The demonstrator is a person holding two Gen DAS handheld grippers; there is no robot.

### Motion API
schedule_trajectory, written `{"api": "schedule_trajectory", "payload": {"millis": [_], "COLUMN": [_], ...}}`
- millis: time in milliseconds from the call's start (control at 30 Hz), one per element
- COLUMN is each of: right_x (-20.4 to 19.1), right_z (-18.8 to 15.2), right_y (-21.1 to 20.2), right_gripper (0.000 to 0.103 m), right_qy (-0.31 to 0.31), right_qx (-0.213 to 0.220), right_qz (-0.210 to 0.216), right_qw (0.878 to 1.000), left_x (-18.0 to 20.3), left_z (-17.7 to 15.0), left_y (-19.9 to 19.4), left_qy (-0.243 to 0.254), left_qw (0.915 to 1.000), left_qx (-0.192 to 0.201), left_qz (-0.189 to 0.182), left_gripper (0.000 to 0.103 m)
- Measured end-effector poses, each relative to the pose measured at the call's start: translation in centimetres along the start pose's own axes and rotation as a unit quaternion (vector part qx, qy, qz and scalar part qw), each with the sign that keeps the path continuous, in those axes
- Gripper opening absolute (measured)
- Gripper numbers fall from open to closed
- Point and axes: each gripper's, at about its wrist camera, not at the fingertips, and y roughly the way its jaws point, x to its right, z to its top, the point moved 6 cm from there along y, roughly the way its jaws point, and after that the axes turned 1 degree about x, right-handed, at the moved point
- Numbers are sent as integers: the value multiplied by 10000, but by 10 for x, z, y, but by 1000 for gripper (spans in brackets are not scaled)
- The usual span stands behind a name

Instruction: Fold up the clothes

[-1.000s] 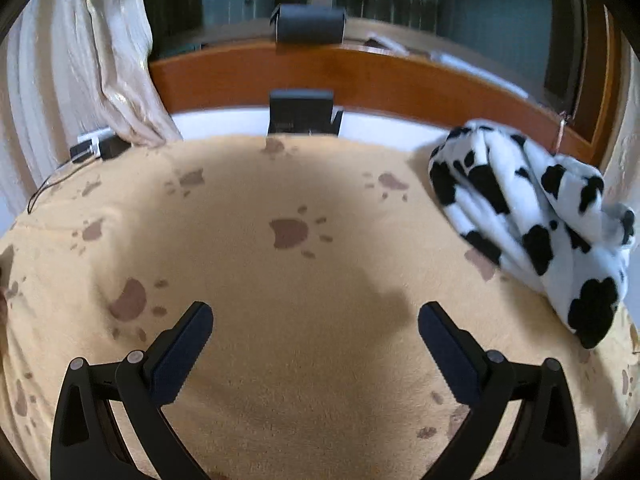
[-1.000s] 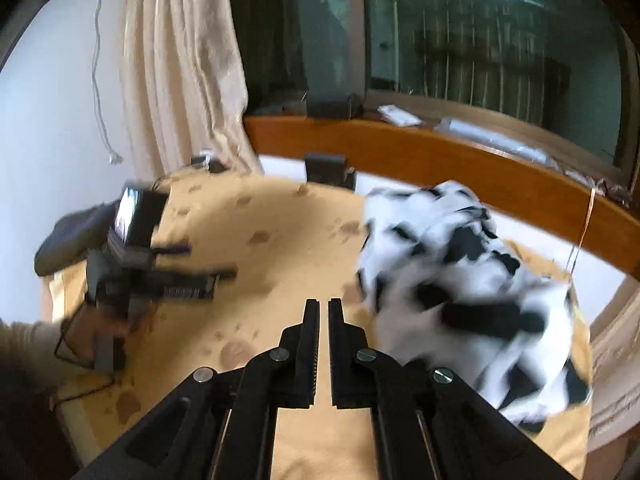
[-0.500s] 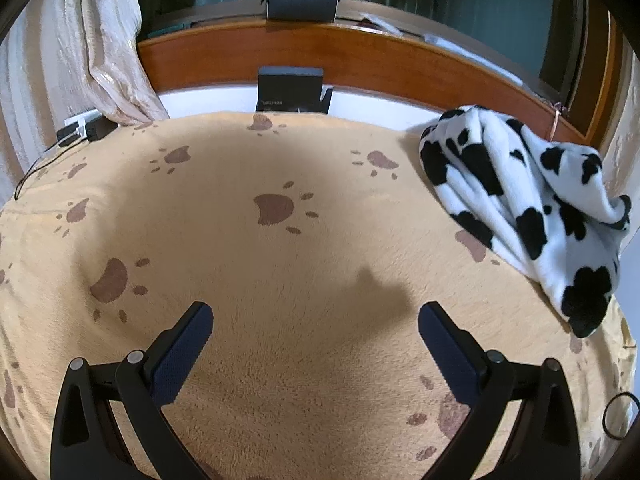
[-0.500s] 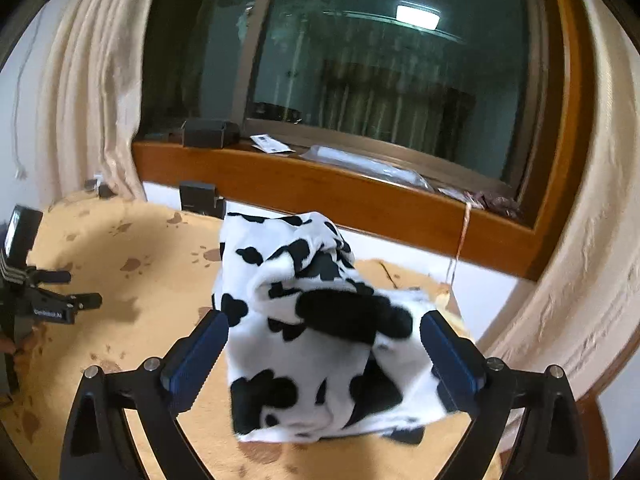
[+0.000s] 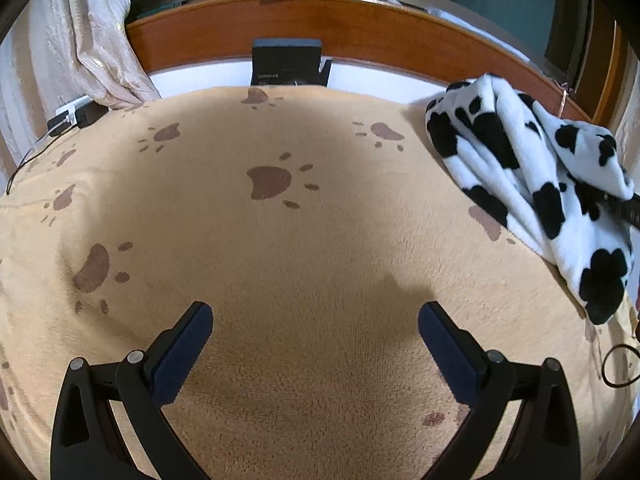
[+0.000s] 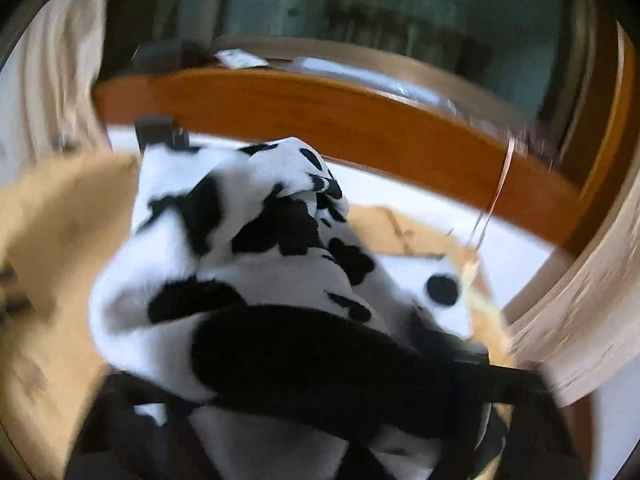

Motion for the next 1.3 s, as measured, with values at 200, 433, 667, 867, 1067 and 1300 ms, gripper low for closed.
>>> {"api": "schedule_trajectory", "payload": {"millis": [200,433,667,867,1067,1300], "right_x": [-2,-102,-214,-238,-220,-205], "right_z": [4,5,-71,-123,-118,-115], "right_y": [-29,-142,-190,-179,-177,-166], "right_gripper": [19,18,18,18,19,19], "right_qy": [675,-221,-1423,-1283,-1117,-1027], "right_qx": [409,1256,839,187,318,325], "right_qz": [260,1699,2745,3124,2873,2580], "right_qw": [9965,9772,9473,9411,9508,9601], "left_x": [2,0,-41,-57,-28,-25], "left_z": [-1,14,43,49,10,-15], "left_y": [1,-20,-76,-118,-128,-80], "left_qy": [9,48,-310,477,2690,3314], "left_qw": [10000,9990,9922,9834,9439,9357], "left_qx": [-9,351,1139,1690,1905,912], "left_qz": [-64,-258,-401,-452,-203,-793], "left_gripper": [103,103,103,103,103,103]}}
